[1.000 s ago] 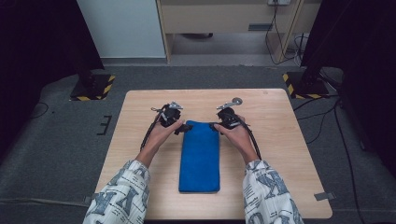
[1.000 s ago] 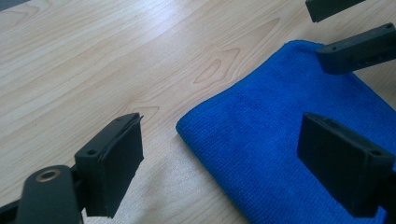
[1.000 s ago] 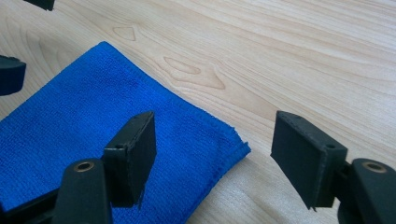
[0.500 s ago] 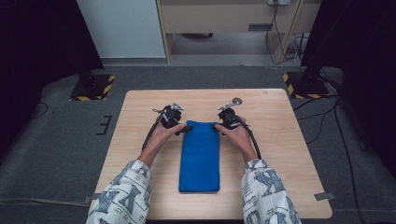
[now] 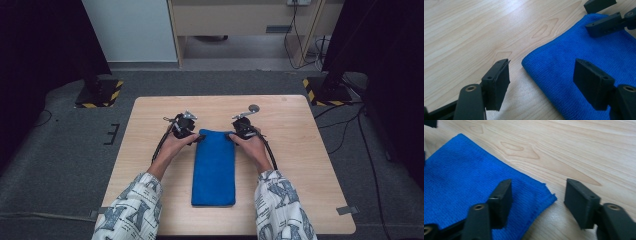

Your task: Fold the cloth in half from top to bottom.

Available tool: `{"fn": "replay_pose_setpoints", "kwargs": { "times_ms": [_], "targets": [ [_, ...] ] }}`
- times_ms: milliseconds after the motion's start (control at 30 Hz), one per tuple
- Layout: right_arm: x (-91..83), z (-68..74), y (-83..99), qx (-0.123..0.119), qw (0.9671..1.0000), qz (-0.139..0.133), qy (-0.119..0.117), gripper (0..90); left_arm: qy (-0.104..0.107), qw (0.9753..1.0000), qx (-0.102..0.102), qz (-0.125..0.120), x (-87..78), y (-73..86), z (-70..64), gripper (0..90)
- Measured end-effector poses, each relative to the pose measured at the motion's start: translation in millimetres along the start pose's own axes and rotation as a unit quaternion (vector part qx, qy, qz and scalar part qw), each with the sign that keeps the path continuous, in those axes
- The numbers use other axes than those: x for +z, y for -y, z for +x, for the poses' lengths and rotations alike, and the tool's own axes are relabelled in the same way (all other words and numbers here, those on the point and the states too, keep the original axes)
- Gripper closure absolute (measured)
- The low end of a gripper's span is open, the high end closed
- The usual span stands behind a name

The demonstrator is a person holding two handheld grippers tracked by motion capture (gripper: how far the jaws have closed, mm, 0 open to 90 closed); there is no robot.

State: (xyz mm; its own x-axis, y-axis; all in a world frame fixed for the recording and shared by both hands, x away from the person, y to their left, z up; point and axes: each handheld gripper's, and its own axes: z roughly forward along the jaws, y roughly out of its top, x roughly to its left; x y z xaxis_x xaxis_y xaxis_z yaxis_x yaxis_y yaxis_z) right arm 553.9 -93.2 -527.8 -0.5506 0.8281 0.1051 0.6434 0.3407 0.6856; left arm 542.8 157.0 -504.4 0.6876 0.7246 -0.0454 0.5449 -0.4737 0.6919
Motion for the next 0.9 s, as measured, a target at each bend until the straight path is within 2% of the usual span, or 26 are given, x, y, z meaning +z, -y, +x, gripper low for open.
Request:
{"fn": "replay_pose_setpoints", "kwargs": {
  "times_ms": [100,133,200,233,267,300,333,467,567,667,733,833,867,900],
  "targets": [
    [0.0,7.3,0.2,-0.020,0.9998,0.003,-0.004,54.7,-0.006,1.0000,-0.005,0.002,3.6,1.4,1.5,31.3],
    [0.0,7.3,0.2,-0.020,0.9998,0.003,-0.004,54.7,-0.006,1.0000,-0.005,0.002,3.6,1.4,1.5,31.9],
    [-1.2,6.6,0.4,-0.019,0.9997,0.006,-0.013,63.3,-0.005,0.9999,-0.008,0.003,6.2,2.3,1.4,31.9],
    [-1.2,6.6,0.4,-0.019,0.9997,0.006,-0.013,63.3,-0.003,1.0000,-0.008,0.004,7.6,2.7,1.5,31.9],
    [-1.6,6.4,0.7,-0.014,0.9997,0.006,-0.017,68.8,-0.001,1.0000,-0.009,0.003,9.3,3.1,1.3,31.5],
    [-1.6,6.4,0.7,-0.014,0.9997,0.006,-0.017,68.8,0.002,0.9999,-0.013,0.002,10.9,3.6,1.3,31.2],
    [-1.8,6.6,0.6,-0.014,0.9997,0.008,-0.019,73.2,0.004,0.9999,-0.015,0.002,12.4,4.0,1.8,31.2],
    [-1.3,7.4,0.6,-0.013,0.9996,0.008,-0.025,79.7,0.000,0.9999,-0.015,0.007,20.0,6.2,1.0,31.2],
    [-0.8,7.7,1.0,-0.009,0.9994,0.007,-0.032,84.5,0.000,0.9998,-0.020,0.002,23.8,6.8,0.5,33.1],
    [-0.8,7.6,1.1,-0.008,0.9994,0.006,-0.033,85.7,-0.005,0.9998,-0.020,0.003,25.4,6.7,-0.2,34.8],
    [-0.8,8.0,1.1,-0.009,0.9994,0.007,-0.033,86.5,-0.011,0.9997,-0.023,0.001,25.9,6.1,-0.7,38.0],
    [-0.9,9.4,1.0,-0.013,0.9995,0.006,-0.028,87.0,-0.015,0.9997,-0.021,0.004,25.0,5.6,-1.3,51.2],
    [-1.0,10.2,1.0,-0.011,0.9996,0.005,-0.026,87.1,-0.016,0.9997,-0.021,0.004,24.6,5.4,-1.7,51.2],
    [-1.1,10.8,1.1,-0.011,0.9996,0.005,-0.024,87.2,-0.014,0.9996,-0.024,0.004,24.3,5.3,-2.7,56.4]
  ]
}}
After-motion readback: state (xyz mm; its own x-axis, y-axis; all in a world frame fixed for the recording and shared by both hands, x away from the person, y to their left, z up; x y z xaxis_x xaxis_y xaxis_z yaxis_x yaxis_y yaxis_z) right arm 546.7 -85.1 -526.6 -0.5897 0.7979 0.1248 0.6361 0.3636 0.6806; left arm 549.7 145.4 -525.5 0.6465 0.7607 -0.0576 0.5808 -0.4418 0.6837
